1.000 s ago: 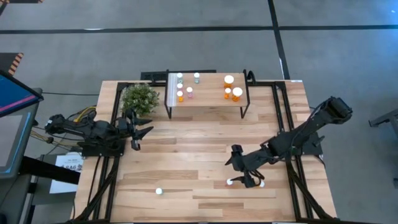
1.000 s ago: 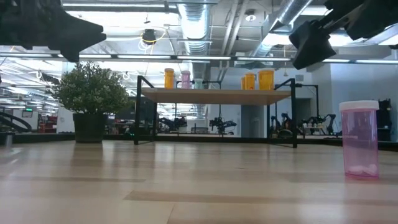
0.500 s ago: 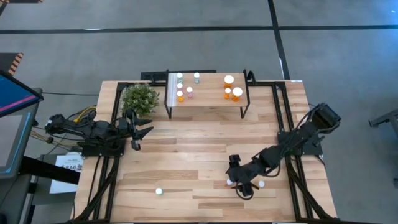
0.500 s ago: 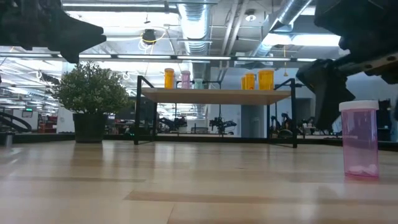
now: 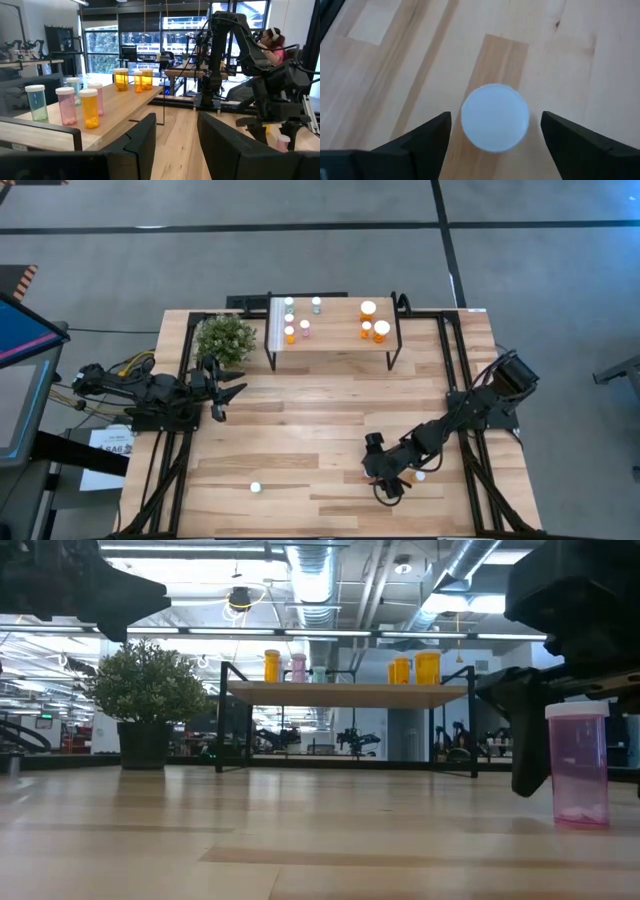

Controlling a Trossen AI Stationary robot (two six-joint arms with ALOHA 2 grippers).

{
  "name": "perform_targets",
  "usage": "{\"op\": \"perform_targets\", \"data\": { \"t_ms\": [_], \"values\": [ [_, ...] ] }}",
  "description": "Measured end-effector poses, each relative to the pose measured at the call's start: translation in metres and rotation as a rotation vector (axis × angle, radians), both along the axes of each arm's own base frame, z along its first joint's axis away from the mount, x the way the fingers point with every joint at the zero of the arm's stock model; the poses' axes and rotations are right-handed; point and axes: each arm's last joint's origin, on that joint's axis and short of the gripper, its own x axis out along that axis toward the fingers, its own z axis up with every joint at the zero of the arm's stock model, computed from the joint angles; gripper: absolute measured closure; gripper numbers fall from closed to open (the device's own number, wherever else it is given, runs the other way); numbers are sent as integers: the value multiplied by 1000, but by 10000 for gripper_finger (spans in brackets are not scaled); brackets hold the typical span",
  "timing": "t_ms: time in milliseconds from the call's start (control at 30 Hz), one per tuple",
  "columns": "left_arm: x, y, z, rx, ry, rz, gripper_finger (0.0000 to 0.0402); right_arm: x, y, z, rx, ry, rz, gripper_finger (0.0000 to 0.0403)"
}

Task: Pick and place medicine bottles onto shelf by color
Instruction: Put the pink small pill bottle on the shelf

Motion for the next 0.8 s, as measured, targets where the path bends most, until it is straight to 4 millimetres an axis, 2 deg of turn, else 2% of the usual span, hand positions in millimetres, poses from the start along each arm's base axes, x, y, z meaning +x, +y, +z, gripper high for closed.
{"op": "perform_targets", "data": {
  "t_ms": [533, 800],
  "values": [
    [0, 0, 0, 0, 4, 7, 269, 0, -1, 2, 4, -8, 0, 158],
    [0, 0, 0, 0, 4, 7, 269, 0, -1, 2, 4, -8, 0, 227]
  ]
}}
